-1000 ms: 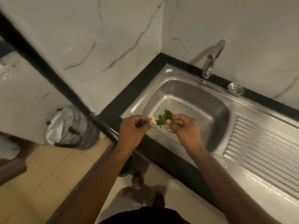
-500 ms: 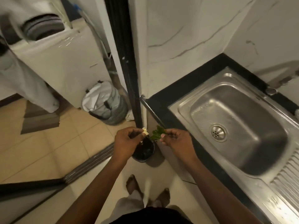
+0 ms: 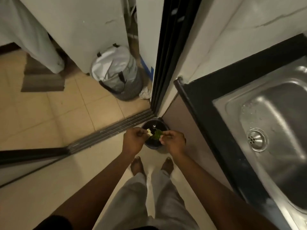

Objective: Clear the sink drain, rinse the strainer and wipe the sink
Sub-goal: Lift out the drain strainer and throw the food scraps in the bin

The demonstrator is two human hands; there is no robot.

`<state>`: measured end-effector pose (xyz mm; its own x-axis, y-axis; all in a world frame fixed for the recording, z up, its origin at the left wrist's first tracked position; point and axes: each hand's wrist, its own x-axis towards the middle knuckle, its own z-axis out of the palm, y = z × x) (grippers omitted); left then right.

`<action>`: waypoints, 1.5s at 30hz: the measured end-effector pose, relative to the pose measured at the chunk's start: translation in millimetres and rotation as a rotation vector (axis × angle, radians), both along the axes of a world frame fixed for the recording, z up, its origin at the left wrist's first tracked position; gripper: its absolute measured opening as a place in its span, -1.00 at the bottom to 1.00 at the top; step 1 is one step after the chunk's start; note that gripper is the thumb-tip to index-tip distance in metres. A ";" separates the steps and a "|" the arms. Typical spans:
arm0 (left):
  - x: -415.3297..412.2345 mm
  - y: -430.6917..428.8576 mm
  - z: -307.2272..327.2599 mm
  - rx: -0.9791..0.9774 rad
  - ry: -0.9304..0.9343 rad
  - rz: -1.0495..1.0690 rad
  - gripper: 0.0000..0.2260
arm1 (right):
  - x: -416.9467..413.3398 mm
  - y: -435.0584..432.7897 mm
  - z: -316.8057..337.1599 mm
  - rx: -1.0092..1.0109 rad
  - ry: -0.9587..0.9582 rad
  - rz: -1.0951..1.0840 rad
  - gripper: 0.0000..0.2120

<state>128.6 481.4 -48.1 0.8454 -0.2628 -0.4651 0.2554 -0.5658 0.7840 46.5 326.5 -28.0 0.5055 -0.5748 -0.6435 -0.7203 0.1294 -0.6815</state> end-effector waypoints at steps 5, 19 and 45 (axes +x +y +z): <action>3.1 -8.6 -67.8 0.066 0.058 0.114 -0.93 | 15.5 -2.3 -75.6 -0.060 0.121 -0.015 -0.84; 1.7 -15.0 -167.4 0.215 0.164 -0.006 -0.72 | 43.0 -12.0 -184.4 -0.067 0.246 0.136 -0.73; -3.0 -17.6 31.6 -0.141 0.037 -0.070 -0.77 | -2.2 -3.8 15.6 -0.018 -0.176 -0.054 -0.77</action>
